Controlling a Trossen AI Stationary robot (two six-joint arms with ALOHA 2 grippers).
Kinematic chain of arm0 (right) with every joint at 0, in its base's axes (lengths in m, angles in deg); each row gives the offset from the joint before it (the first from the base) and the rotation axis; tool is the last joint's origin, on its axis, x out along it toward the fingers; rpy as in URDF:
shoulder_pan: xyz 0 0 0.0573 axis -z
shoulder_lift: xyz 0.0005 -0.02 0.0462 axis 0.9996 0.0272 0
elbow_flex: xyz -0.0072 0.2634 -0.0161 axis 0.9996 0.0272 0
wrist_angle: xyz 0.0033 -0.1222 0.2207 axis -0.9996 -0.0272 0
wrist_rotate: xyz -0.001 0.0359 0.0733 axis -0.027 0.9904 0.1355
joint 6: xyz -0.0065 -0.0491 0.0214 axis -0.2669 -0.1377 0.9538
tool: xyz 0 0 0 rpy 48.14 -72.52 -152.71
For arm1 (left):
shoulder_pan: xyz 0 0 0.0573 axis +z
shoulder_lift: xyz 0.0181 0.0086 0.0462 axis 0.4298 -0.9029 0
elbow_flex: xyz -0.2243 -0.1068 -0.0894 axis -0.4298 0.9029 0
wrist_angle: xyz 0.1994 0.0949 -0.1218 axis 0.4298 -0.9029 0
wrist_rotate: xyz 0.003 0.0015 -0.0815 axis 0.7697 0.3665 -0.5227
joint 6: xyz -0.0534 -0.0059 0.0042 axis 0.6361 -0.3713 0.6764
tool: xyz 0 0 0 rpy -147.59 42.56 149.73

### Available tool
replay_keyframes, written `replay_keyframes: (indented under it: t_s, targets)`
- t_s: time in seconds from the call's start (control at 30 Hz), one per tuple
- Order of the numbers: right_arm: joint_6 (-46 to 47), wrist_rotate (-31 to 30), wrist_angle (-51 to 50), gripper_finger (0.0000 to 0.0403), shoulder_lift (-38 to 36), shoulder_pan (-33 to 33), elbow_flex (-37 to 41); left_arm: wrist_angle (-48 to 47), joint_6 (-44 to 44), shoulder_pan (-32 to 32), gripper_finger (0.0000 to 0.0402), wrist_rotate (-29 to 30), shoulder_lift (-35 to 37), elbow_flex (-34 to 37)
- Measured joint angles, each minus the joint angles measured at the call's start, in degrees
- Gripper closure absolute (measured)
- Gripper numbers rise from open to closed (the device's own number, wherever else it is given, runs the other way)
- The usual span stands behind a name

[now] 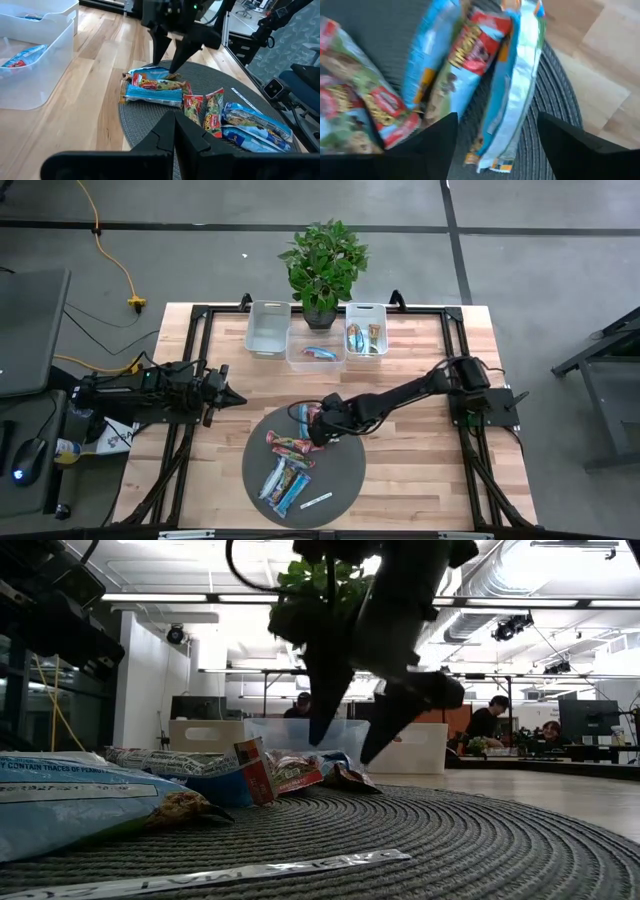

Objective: Pick and place Granola Bars by type
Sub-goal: Put the yellow granola bar into the white bin

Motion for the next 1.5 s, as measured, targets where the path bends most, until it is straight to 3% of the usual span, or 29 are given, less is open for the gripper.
replay_keyframes:
  t_s: [0.37, 0.87, 1.5]
  targets:
    - [0.0, 1.1, 0.1, 0.0149, 1.9, 0.2, 0.0, 0.0, 0.0, 0.0, 0.0401, 0.0, 0.0, 0.0]
    - [-0.3, 2.1, 0.3, 0.0228, 1.9, 0.2, 0.0, 0.0, 0.0, 0.0, 0.0401, 0.0, 0.0, 0.0]
    - [-0.1, 6.6, 3.0, 0.0264, 4.3, 1.1, -0.2, 0.0, 0.0, 0.0, 0.0401, -0.3, 0.0, 0.0]
